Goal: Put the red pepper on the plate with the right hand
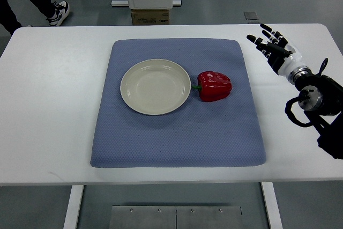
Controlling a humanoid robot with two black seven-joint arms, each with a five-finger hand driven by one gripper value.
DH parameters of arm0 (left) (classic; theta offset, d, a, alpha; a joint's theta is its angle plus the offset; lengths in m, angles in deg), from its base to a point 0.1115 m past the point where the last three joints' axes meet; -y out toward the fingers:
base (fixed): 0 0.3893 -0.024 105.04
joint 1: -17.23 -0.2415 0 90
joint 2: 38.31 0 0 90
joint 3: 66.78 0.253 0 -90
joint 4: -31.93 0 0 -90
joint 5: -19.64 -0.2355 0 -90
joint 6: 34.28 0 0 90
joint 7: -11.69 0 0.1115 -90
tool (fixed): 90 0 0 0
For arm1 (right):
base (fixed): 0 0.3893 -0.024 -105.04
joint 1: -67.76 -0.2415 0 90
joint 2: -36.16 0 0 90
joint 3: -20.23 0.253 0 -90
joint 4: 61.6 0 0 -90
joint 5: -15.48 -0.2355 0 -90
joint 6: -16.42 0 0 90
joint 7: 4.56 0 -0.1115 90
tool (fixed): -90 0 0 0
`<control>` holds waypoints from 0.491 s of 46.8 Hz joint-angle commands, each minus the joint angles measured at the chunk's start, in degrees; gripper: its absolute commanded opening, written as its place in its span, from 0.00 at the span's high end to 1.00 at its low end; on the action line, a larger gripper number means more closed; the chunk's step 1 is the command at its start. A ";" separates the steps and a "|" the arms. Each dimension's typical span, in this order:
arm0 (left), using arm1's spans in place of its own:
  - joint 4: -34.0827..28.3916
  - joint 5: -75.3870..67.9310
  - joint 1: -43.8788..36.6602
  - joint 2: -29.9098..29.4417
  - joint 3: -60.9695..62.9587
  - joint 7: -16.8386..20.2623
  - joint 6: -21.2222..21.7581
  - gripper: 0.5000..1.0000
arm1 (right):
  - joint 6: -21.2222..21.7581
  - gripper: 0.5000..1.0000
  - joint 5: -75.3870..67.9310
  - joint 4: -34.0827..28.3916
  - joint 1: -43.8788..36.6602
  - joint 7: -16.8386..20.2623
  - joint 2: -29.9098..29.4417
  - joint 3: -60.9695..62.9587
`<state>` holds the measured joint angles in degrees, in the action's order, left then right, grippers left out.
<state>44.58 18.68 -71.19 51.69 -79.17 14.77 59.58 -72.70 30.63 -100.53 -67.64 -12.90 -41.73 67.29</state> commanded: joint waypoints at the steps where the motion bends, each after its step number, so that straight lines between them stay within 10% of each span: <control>1: 0.00 -0.01 0.00 0.00 -0.09 0.00 0.00 0.00 | 0.00 0.00 -0.03 0.08 -0.13 0.00 -0.16 0.14; 23: 0.00 -0.01 0.00 0.00 0.00 0.00 0.00 0.00 | 1.49 0.00 -0.03 0.61 0.13 0.52 -0.16 0.05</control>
<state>44.59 18.68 -71.19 51.69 -79.17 14.77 59.58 -71.22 30.59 -100.02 -67.51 -12.38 -41.91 67.15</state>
